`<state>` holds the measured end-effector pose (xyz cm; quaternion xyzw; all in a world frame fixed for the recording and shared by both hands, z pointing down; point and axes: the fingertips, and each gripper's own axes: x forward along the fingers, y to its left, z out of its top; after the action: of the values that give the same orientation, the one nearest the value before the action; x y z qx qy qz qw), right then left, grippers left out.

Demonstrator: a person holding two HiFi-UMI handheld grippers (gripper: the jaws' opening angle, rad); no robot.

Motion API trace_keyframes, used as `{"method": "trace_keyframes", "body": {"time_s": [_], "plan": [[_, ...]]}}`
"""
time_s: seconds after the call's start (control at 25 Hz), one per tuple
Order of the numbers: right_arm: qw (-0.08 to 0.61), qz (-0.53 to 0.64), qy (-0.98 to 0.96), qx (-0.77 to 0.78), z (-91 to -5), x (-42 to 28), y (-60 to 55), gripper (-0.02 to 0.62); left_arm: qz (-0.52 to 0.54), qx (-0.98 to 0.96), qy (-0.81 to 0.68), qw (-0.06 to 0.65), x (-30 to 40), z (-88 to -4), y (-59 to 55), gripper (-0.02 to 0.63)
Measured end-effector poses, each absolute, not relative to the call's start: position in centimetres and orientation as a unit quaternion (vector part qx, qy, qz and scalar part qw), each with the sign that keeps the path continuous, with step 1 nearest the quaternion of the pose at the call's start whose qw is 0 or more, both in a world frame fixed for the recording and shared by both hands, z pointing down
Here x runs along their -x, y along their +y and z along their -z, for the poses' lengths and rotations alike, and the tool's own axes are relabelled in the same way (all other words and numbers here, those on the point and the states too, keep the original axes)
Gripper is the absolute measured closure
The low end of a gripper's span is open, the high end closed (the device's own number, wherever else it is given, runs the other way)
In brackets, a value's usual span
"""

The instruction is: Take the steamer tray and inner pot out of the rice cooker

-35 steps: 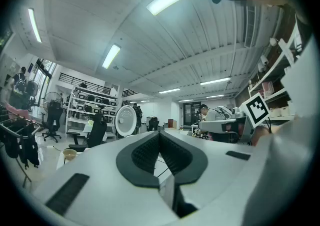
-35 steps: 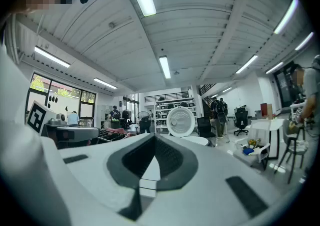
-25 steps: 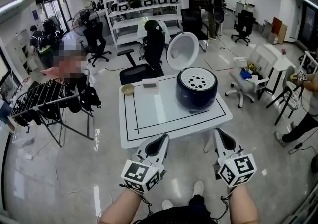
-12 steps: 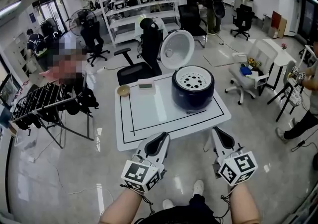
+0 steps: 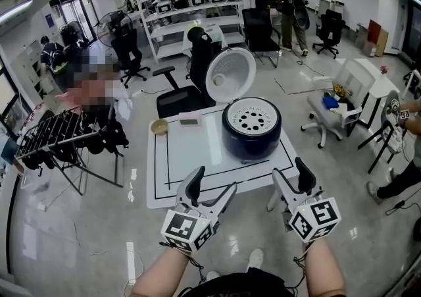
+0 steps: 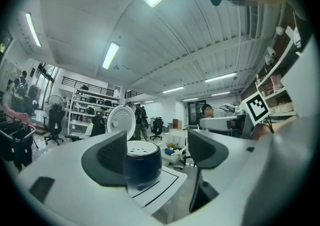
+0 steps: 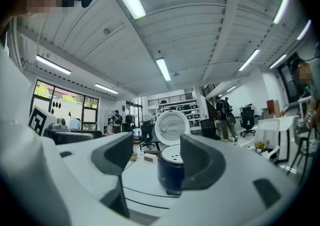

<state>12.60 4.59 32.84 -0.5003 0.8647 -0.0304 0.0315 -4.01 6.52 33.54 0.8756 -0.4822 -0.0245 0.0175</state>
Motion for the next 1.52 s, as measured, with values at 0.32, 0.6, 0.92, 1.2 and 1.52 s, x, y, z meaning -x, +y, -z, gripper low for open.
{"method": "trace_keyframes", "body": {"time_s": [0.32,0.6,0.92,1.2,1.52], "plan": [[0.028,0.031,0.874,0.484,-33.0,-15.6,-0.4,0.319,0.021,-0.864,-0.503,0.021,1.2,-33.9,2.2,0.239],[0.026,0.033,0.883,0.467,-33.4,-17.5,-3.8,0.319,0.023,-0.851,-0.525,0.024,-0.5,-34.2,-0.5,0.239],[0.027,0.031,0.894,0.447,-33.4,-19.1,-6.2,0.319,0.024,-0.835,-0.549,0.024,-2.1,-34.1,-2.3,0.239],[0.03,0.04,0.894,0.446,-33.9,-19.3,-7.5,0.319,0.016,-0.832,-0.555,0.024,-2.4,-34.4,-3.4,0.239],[0.028,0.046,0.88,0.473,-34.0,-18.8,-9.7,0.319,0.013,-0.844,-0.535,0.036,-1.7,-34.8,-6.4,0.239]]}}
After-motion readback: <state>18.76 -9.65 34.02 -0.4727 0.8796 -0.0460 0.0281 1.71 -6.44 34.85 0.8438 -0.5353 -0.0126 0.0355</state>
